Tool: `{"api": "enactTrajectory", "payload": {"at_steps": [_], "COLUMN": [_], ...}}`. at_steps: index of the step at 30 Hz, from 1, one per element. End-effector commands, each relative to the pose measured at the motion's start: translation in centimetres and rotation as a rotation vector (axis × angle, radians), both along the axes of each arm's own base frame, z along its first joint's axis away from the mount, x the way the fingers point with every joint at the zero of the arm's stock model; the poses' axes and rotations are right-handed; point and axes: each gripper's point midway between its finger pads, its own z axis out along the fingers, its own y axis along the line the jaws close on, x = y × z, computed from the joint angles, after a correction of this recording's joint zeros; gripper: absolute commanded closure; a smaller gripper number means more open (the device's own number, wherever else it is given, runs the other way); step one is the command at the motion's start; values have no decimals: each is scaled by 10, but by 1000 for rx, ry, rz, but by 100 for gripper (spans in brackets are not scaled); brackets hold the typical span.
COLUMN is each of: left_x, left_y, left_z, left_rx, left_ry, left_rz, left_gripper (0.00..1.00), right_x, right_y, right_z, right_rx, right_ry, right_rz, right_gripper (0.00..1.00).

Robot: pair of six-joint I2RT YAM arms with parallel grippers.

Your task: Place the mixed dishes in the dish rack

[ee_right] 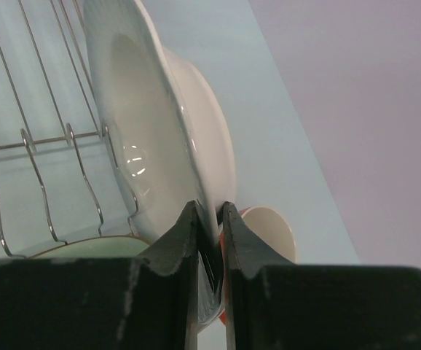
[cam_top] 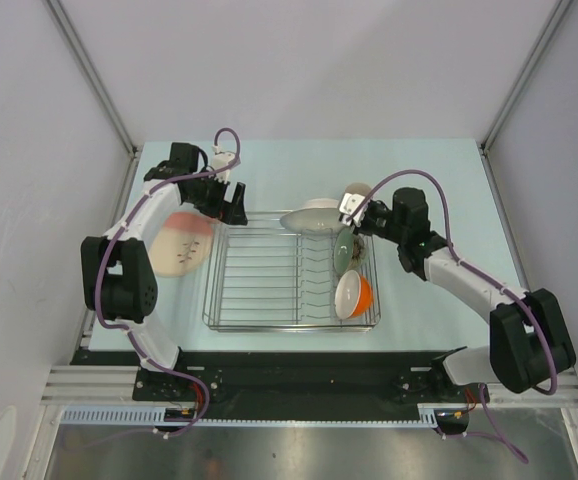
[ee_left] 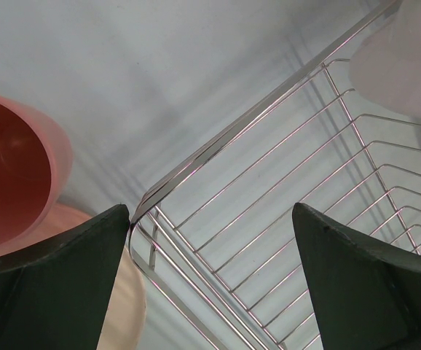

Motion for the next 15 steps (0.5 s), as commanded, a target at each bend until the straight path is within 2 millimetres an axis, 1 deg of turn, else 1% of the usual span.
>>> {"api": "enactTrajectory", "payload": {"at_steps": [1,3,4,5,7,8,9,10,11,14,15], "left_x": [6,6,6,6,6,6,6,6,7,6,6], "left_y": [-2,-3,-3,-4,-5,-5,-6,-6,-7,-8,-7], "left_z": [15,16,17,19,27,29,34,36,41,51,53], "left_rx": [-23,-27,-29,-36,-44,-46,-51,-52,-56,-64,-63], "left_ry": [-49,-52,-48,-50,-58,-64,-73,-74,-81,-97,-104], "left_rz": [-4,-6,-6,-7,-9,-10,-10,-11,-10,-11,-11], "left_gripper": [0,0,0,0,0,0,0,0,0,0,0], "right_x": [-14,-14,-14,-15,-16,-18,-19,-20,-21,-25,-27], "right_y": [-4,-5,-6,-6,-7,-7,-7,-6,-6,-5,-2], "right_z": [-17,-10,-8,1,11,19,22,25,29,37,43], "right_rx": [-21,-2,2,17,31,41,46,51,58,79,92], "right_ry": [123,121,115,99,78,63,58,53,44,35,25], "right_rz": [-18,-34,-42,-45,-60,-62,-62,-60,-58,-56,-53], "right_gripper": [84,78,71,66,62,55,50,41,1,0,0]}}
